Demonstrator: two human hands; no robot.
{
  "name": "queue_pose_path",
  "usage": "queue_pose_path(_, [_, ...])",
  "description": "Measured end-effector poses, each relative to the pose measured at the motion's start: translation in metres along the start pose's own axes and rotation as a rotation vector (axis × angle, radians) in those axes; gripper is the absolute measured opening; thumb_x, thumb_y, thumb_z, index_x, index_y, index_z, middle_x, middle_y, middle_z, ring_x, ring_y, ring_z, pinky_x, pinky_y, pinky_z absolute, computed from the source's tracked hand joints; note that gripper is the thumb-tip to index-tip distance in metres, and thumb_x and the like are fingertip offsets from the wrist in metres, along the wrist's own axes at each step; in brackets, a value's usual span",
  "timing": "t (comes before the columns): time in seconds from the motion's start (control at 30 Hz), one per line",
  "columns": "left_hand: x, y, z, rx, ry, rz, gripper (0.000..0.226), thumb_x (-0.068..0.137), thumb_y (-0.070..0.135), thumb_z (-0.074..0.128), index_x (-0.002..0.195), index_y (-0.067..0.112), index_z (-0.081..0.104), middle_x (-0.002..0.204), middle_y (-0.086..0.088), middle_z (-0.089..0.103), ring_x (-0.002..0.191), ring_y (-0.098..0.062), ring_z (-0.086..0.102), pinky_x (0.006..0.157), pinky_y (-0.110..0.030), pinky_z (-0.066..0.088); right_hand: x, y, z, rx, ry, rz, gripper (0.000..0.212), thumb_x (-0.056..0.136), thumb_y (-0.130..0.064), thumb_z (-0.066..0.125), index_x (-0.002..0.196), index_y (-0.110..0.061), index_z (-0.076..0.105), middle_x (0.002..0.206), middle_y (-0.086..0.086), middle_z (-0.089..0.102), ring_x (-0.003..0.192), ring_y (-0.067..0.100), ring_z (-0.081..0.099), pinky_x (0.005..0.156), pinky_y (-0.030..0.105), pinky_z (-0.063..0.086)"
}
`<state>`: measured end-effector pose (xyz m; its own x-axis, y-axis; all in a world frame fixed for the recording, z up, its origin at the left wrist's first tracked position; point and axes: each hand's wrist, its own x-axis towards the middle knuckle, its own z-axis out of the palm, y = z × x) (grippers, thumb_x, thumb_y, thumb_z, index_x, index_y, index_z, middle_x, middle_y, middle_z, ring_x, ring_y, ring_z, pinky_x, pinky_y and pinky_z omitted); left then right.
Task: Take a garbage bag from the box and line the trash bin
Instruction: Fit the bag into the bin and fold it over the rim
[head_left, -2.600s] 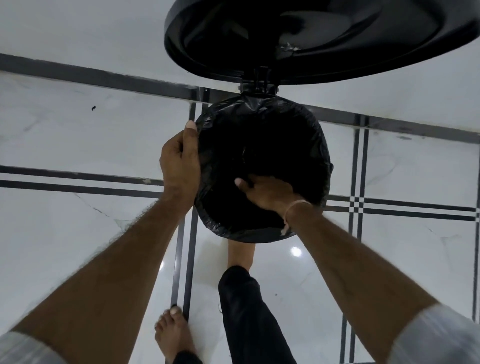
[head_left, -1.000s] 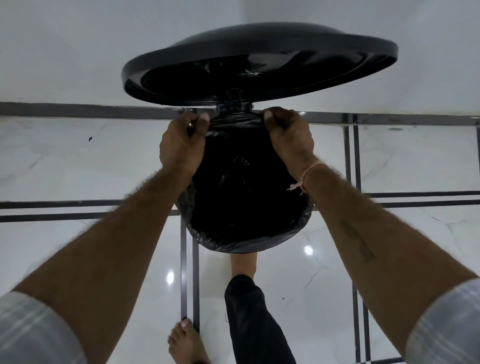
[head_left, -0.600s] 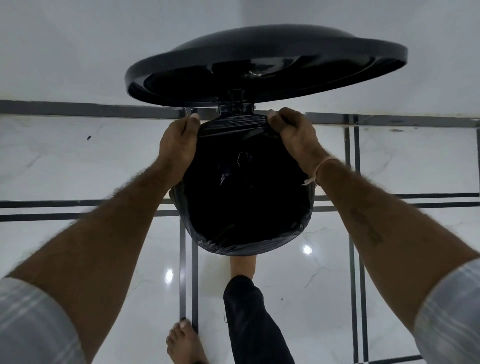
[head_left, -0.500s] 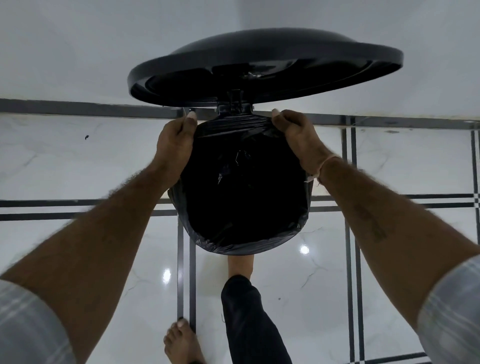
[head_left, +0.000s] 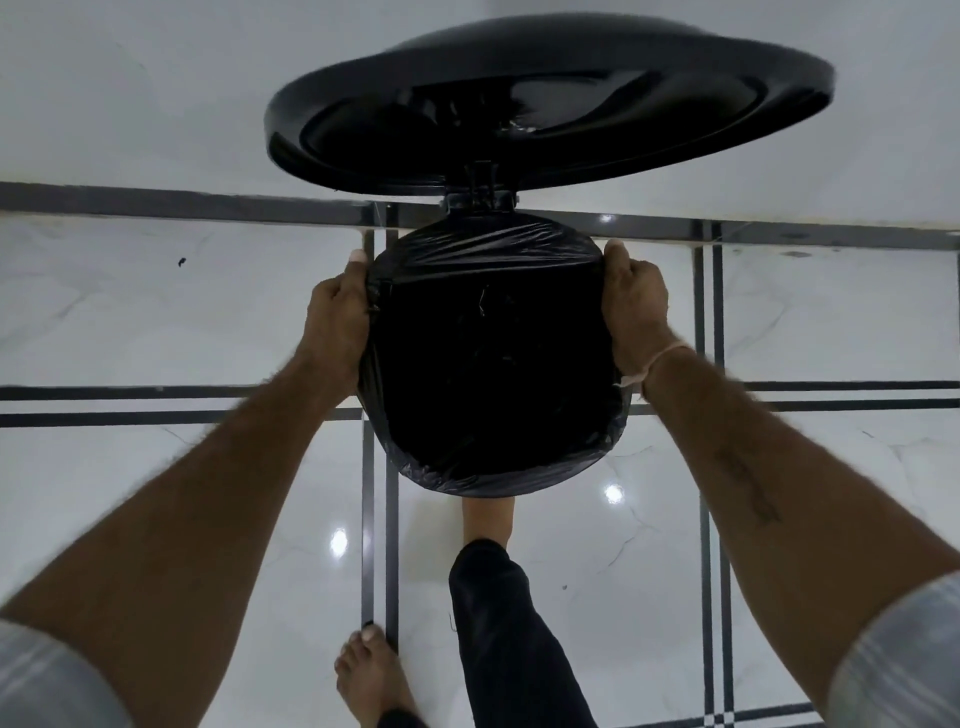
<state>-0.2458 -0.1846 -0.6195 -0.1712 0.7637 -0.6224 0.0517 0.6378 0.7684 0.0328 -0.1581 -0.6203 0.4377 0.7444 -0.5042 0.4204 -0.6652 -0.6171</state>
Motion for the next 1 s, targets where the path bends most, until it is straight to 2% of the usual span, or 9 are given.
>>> queue_pose_path(0.1, [0.000,0.001,-0.003,-0.009,0.004,-0.005,0.053,0.110,0.045,0.037,0.078,0.016,0.068,0.055,0.010,0.065,0.055,-0.005,0.065,0.054,-0.016,0.051,0.007,0.001,-0.002,0.090,-0.068,0.042,0.055,0.097,-0.057,0.044,0.071,-0.011,0.058,0.074,0.005,0.058,0.081,0.026,0.058,0.076,0.039,0.046])
queue_pose_path(0.23, [-0.017,-0.013,-0.007,-0.081,0.135,-0.040,0.064,0.104,0.056,0.036,0.083,0.000,0.058,0.078,-0.009,0.059,0.072,-0.017,0.060,0.069,-0.031,0.051,-0.016,0.015,-0.013,0.097,-0.053,-0.059,0.056,0.105,-0.056,0.036,0.074,-0.015,0.058,0.074,-0.002,0.059,0.078,0.019,0.058,0.075,0.033,0.049])
queue_pose_path(0.3, [-0.032,-0.023,-0.003,-0.050,0.182,-0.003,0.056,0.107,0.049,0.034,0.070,0.010,0.047,0.068,-0.004,0.047,0.059,-0.008,0.048,0.058,-0.022,0.043,-0.027,0.026,-0.013,0.098,-0.052,-0.058,0.060,0.103,-0.062,0.036,0.081,-0.013,0.063,0.078,-0.001,0.064,0.082,0.020,0.063,0.078,0.036,0.053])
queue_pose_path(0.37, [-0.040,-0.031,0.001,-0.020,0.183,0.055,0.050,0.109,0.045,0.032,0.066,0.021,0.034,0.064,-0.001,0.034,0.058,-0.011,0.036,0.057,-0.025,0.035,-0.032,0.028,-0.007,0.105,-0.004,0.002,0.063,0.103,-0.062,0.036,0.078,-0.011,0.061,0.073,-0.001,0.060,0.077,0.020,0.060,0.075,0.034,0.050])
queue_pose_path(0.5, [-0.036,-0.022,0.003,-0.152,0.158,-0.141,0.052,0.108,0.047,0.034,0.071,0.016,0.053,0.068,0.001,0.055,0.068,-0.015,0.058,0.068,-0.027,0.051,-0.022,0.018,-0.005,0.161,-0.012,0.120,0.054,0.105,-0.050,0.039,0.070,-0.012,0.052,0.069,0.002,0.052,0.072,0.021,0.052,0.071,0.038,0.043])
queue_pose_path(0.57, [-0.039,-0.014,0.003,-0.168,0.137,-0.212,0.051,0.108,0.050,0.037,0.079,0.019,0.066,0.077,0.005,0.068,0.075,-0.012,0.067,0.071,-0.028,0.056,-0.019,0.017,-0.011,0.206,-0.093,0.163,0.056,0.106,-0.052,0.041,0.077,-0.008,0.060,0.073,0.006,0.054,0.078,0.023,0.053,0.074,0.039,0.045])
queue_pose_path(0.73, [-0.049,-0.024,-0.008,-0.346,0.037,-0.252,0.060,0.104,0.063,0.031,0.096,0.019,0.072,0.099,0.003,0.074,0.099,-0.017,0.067,0.080,-0.032,0.052,-0.042,0.032,-0.014,0.386,-0.078,0.131,0.062,0.106,-0.057,0.038,0.098,-0.008,0.075,0.107,0.018,0.075,0.104,0.033,0.072,0.100,0.049,0.059])
queue_pose_path(0.83, [-0.057,-0.032,-0.004,-0.325,0.058,-0.182,0.048,0.106,0.053,0.037,0.109,0.014,0.065,0.107,-0.001,0.068,0.101,-0.016,0.064,0.083,-0.029,0.050,-0.058,0.037,-0.010,0.433,-0.048,0.076,0.062,0.104,-0.059,0.043,0.114,-0.004,0.071,0.118,0.023,0.072,0.114,0.039,0.070,0.102,0.055,0.057])
queue_pose_path(1.0, [-0.055,-0.020,0.005,-0.354,0.127,-0.300,0.046,0.111,0.041,0.034,0.089,0.021,0.069,0.094,0.002,0.073,0.094,-0.014,0.071,0.081,-0.027,0.058,-0.050,0.034,-0.013,0.509,-0.091,0.202,0.052,0.107,-0.052,0.041,0.114,-0.010,0.072,0.122,0.016,0.074,0.116,0.030,0.070,0.102,0.047,0.058])
